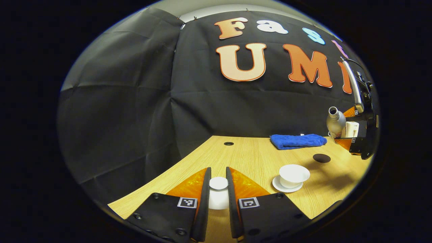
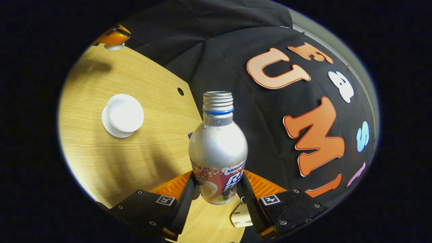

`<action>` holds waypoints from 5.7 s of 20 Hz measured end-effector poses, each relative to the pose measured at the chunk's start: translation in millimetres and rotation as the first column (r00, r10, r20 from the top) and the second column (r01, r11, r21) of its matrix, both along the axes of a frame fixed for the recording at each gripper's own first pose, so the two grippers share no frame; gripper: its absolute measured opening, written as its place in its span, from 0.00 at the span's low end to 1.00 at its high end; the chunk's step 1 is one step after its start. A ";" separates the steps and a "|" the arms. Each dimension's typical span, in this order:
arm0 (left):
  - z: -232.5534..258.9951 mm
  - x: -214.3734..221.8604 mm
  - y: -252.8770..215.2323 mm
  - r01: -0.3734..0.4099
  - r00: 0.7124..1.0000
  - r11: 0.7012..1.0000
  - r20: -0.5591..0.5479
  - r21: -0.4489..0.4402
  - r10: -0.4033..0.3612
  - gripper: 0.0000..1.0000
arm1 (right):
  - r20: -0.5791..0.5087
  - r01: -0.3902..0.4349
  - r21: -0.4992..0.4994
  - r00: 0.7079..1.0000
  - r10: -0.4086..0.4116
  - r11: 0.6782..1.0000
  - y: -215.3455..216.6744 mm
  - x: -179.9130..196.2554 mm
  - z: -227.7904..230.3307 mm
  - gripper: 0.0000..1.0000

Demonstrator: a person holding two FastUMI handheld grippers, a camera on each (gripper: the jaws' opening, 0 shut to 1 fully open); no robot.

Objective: Open the teacup lid with one hand, grasp the water bottle and pour water into the teacup with the other hand; after pouring, place the water bottle on the coaster and then close the teacup lid.

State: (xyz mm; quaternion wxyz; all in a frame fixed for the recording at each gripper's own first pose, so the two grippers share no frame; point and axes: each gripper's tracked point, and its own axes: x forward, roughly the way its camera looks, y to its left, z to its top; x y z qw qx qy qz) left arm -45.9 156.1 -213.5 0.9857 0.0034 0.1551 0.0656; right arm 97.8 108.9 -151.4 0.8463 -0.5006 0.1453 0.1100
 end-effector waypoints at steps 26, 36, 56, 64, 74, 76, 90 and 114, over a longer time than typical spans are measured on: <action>-28.5 -17.4 19.6 -0.031 0.999 0.999 -0.030 -0.025 0.031 0.27 | 0.223 -0.120 -0.479 0.942 0.253 0.870 49.9 2.8 5.6 0.77; -37.6 -17.9 23.4 -0.031 0.999 0.999 -0.042 -0.032 0.030 0.31 | 0.283 -0.093 -0.610 0.902 0.325 0.787 55.8 16.3 13.8 0.73; -39.0 -14.2 20.3 -0.019 0.998 0.999 -0.054 -0.033 0.017 0.31 | 0.402 -0.012 -0.704 0.818 0.412 0.710 57.7 28.7 58.1 0.72; -36.8 -13.7 18.1 -0.016 0.999 0.999 -0.051 -0.033 0.015 0.31 | 0.413 -0.011 -0.729 0.790 0.453 0.684 63.0 33.6 67.3 0.76; -33.6 -13.6 12.9 -0.009 0.999 1.000 -0.054 -0.030 0.007 0.31 | 0.387 -0.031 -0.767 0.774 0.502 0.641 64.5 33.8 57.4 0.76; -31.9 -13.3 10.9 -0.009 0.999 0.999 -0.052 -0.032 0.007 0.31 | 0.384 -0.035 -0.771 0.771 0.508 0.636 65.5 34.1 55.3 0.72; -16.6 -6.8 3.1 0.000 1.000 1.000 -0.025 -0.024 -0.001 0.31 | 0.354 -0.091 -0.781 0.751 0.558 0.618 80.5 26.4 30.0 0.77; 11.3 37.3 -67.6 0.137 0.990 0.991 0.044 0.001 -0.137 0.27 | -0.070 -0.001 0.322 0.997 0.025 0.947 11.7 51.0 -43.3 0.80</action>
